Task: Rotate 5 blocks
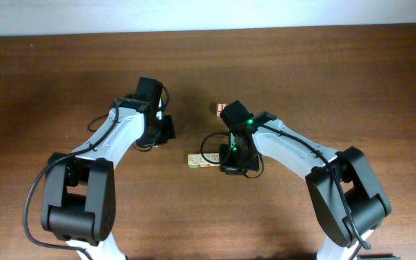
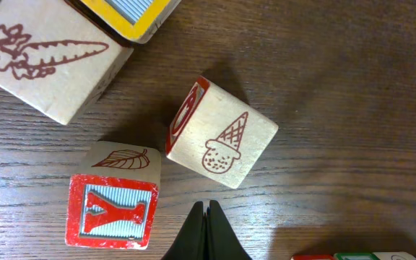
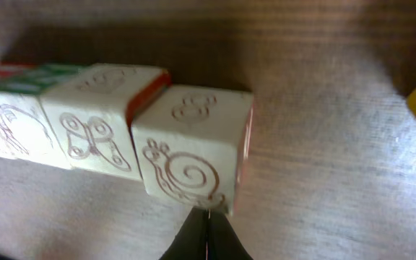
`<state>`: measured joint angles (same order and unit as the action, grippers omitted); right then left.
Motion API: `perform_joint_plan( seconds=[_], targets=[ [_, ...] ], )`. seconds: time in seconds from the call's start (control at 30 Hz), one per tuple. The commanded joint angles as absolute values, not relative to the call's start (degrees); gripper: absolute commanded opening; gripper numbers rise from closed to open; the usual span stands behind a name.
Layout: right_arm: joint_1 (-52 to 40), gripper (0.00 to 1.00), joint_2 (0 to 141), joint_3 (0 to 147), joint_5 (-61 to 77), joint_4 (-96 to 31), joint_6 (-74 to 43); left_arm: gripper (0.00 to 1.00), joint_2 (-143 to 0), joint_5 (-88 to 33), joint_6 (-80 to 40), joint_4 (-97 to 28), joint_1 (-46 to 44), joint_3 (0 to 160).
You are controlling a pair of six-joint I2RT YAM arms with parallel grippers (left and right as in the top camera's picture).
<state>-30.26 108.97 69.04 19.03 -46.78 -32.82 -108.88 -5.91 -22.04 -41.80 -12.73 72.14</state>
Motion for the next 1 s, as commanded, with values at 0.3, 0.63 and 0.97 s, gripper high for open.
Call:
perform_joint_plan(
  seconds=[0.3, 0.63, 0.97],
  targets=[
    [-30.4, 0.04, 109.3, 68.7, 17.6, -44.6, -32.8, 0.01, -108.9, -5.5, -21.2, -41.8, -12.5, 73.0],
    [-14.0, 0.04, 102.1, 71.3, 12.3, -55.8, -28.7, 0.00, -108.9, -5.5, -21.2, -42.2, -12.5, 73.0],
    [-13.5, 0.04, 109.0, 70.6, 11.0, -50.9, -29.0, 0.00, -108.8, -5.5, -21.2, -42.3, -12.5, 73.0]
  ],
)
